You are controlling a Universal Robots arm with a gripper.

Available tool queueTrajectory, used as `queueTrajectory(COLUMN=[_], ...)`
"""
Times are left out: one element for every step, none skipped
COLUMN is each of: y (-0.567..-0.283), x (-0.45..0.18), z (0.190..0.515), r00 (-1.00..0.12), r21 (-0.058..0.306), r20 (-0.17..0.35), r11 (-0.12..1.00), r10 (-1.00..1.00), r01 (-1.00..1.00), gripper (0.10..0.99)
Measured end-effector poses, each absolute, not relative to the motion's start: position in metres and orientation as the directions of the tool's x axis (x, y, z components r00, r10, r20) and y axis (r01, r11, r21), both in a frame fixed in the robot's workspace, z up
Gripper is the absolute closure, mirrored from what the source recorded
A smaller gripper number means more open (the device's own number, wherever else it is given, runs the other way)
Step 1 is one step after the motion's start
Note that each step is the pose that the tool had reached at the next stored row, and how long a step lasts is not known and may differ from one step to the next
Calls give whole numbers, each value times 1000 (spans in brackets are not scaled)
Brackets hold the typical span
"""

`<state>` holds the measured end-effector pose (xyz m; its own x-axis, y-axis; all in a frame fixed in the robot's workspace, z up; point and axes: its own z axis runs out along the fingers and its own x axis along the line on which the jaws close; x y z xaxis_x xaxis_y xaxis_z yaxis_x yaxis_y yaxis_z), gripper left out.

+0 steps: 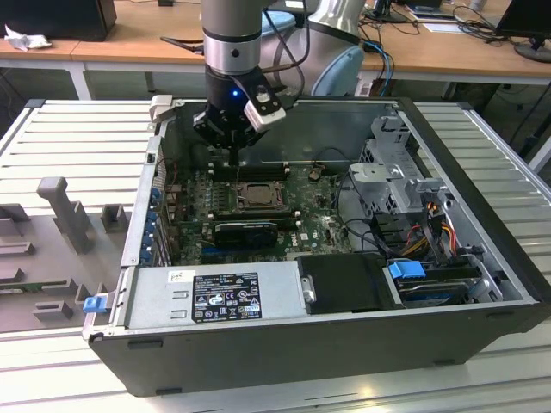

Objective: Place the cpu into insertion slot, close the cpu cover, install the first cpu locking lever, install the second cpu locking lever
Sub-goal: 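Install the first cpu locking lever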

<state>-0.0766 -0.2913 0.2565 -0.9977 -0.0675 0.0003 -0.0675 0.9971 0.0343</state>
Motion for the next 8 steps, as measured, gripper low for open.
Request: queueTrajectory(y=[-291, -291, -291, -291, -291, -291, -291, -291], x=[-74, -72, -70, -67, -64, -61, -60, -58], z=[256, 256, 256, 256, 256, 256, 256, 256], r00=[-998, -998, -998, -998, -998, -998, -998, -998], r21=[34, 34, 34, 34, 34, 36, 39, 43], r20=[0, 0, 0, 0, 0, 0, 0, 0], r11=[997, 997, 997, 997, 997, 997, 997, 997], r10=[-67, -67, -67, -66, -66, -65, -65, -63], r01=[-67, -67, -66, -66, -66, -65, -65, -63], gripper=[980, 980, 980, 980, 980, 980, 980, 980])
